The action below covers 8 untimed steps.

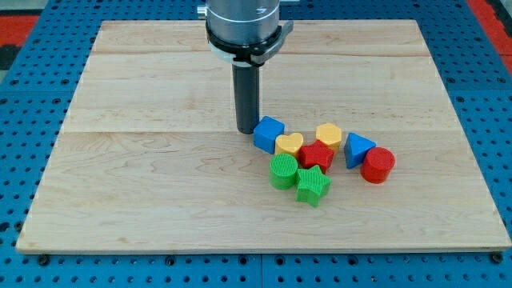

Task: Move the blue cube into the yellow heart

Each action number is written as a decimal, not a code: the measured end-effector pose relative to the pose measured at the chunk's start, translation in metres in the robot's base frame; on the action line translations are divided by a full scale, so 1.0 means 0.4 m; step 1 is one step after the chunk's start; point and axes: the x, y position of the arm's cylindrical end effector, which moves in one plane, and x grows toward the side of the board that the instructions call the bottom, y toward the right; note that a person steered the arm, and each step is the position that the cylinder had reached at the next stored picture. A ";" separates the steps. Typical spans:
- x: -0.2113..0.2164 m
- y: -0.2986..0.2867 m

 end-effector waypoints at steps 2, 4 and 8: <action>0.024 0.049; 0.047 0.111; 0.077 0.188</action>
